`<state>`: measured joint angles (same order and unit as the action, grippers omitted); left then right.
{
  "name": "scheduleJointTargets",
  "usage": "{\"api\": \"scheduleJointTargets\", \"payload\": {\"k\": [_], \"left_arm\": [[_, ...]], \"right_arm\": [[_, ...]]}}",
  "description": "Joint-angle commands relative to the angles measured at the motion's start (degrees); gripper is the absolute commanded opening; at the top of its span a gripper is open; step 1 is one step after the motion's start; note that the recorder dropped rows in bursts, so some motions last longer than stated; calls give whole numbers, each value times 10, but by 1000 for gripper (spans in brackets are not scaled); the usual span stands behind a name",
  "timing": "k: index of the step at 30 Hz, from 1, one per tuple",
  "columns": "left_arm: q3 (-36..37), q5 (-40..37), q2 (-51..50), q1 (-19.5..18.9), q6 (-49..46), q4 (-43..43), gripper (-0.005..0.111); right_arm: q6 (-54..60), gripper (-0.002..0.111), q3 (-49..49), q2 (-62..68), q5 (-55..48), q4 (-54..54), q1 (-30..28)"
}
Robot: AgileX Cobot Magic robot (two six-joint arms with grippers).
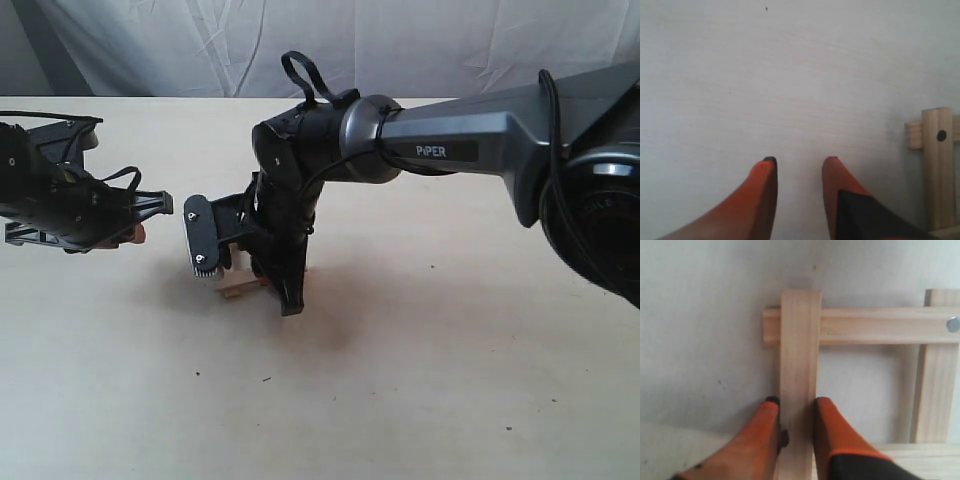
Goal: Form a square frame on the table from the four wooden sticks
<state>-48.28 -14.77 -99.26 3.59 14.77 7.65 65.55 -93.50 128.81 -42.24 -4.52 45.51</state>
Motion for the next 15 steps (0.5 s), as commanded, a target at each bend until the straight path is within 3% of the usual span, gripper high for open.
{"api": "scheduleJointTargets", "payload": {"k": [1, 4, 11, 15], "left_arm": [[-4, 5, -2, -1, 0, 5, 31], [-4, 5, -2, -1, 0, 5, 31], [-4, 7, -2, -1, 0, 5, 31], [-6, 4, 1, -1, 0, 0, 31]], "right_arm": [[-2, -1, -5, 1, 8, -8, -3], [-2, 2, -5, 1, 6, -28, -3], [-46, 43, -5, -6, 4, -30, -3], [-113, 46, -5, -29, 4, -34, -3]]}}
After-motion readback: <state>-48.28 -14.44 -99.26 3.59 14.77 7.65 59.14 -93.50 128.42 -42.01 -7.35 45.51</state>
